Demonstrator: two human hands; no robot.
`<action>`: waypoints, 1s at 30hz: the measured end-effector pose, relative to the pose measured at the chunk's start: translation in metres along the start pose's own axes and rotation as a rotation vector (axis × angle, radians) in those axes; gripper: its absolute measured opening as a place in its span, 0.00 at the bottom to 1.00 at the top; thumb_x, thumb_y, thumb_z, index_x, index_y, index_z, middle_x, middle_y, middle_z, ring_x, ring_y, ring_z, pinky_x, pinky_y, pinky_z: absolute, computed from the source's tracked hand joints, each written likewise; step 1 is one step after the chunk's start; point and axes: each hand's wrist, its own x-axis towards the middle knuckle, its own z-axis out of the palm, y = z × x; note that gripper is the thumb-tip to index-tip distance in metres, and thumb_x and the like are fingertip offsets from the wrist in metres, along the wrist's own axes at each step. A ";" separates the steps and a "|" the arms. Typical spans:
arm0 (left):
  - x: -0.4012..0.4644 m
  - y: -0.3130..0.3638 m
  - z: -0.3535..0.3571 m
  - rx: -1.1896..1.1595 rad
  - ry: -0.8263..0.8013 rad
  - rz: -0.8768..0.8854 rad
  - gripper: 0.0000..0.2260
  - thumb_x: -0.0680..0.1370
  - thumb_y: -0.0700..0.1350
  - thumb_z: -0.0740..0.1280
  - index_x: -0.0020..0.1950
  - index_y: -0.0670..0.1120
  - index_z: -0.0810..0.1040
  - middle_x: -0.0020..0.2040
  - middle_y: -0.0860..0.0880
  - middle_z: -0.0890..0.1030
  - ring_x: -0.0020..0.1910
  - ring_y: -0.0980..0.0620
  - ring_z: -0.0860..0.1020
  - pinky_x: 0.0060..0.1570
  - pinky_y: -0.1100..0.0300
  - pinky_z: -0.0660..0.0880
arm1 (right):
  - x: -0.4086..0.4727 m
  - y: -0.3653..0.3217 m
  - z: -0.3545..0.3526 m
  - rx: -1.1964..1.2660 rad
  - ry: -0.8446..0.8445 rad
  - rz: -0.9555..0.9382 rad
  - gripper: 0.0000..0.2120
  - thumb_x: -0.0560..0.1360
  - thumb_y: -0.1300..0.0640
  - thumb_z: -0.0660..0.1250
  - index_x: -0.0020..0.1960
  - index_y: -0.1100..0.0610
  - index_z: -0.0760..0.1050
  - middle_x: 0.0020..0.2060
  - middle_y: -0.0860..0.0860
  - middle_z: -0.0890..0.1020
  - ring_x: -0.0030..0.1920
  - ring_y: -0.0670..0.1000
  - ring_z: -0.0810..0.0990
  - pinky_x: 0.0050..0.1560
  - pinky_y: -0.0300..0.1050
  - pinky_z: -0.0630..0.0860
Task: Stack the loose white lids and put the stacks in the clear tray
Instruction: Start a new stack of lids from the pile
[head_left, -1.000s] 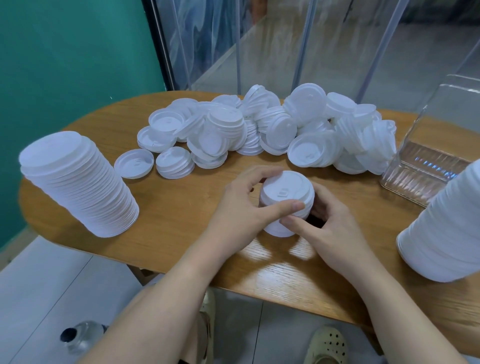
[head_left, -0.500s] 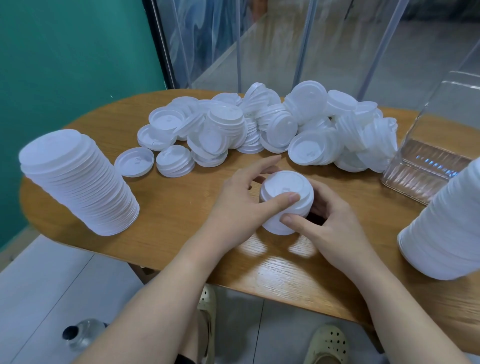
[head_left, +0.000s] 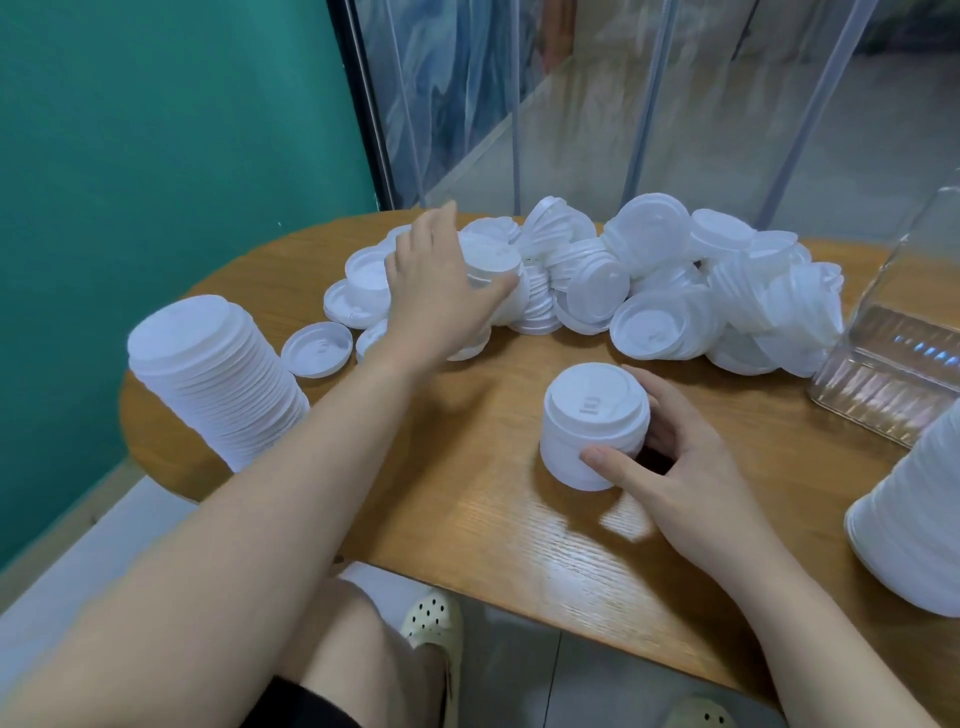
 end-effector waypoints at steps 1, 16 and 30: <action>0.008 0.000 0.000 0.042 -0.038 -0.022 0.41 0.75 0.65 0.71 0.80 0.46 0.61 0.78 0.46 0.66 0.76 0.43 0.63 0.73 0.48 0.59 | 0.002 0.001 0.001 -0.002 0.000 -0.004 0.39 0.62 0.37 0.78 0.71 0.35 0.71 0.65 0.40 0.80 0.66 0.41 0.78 0.66 0.44 0.74; 0.015 -0.007 -0.001 -0.091 0.013 -0.123 0.32 0.70 0.69 0.74 0.67 0.53 0.77 0.65 0.53 0.76 0.68 0.48 0.70 0.66 0.48 0.65 | 0.014 0.000 0.006 -0.040 0.008 -0.020 0.34 0.67 0.56 0.83 0.61 0.30 0.70 0.55 0.26 0.79 0.58 0.32 0.79 0.53 0.26 0.73; -0.088 0.009 -0.025 -0.569 -0.269 0.006 0.29 0.69 0.57 0.80 0.68 0.59 0.75 0.62 0.65 0.78 0.62 0.71 0.73 0.55 0.79 0.68 | 0.023 -0.003 0.011 -0.057 0.002 -0.005 0.35 0.69 0.52 0.81 0.70 0.36 0.70 0.57 0.30 0.81 0.59 0.35 0.80 0.54 0.29 0.76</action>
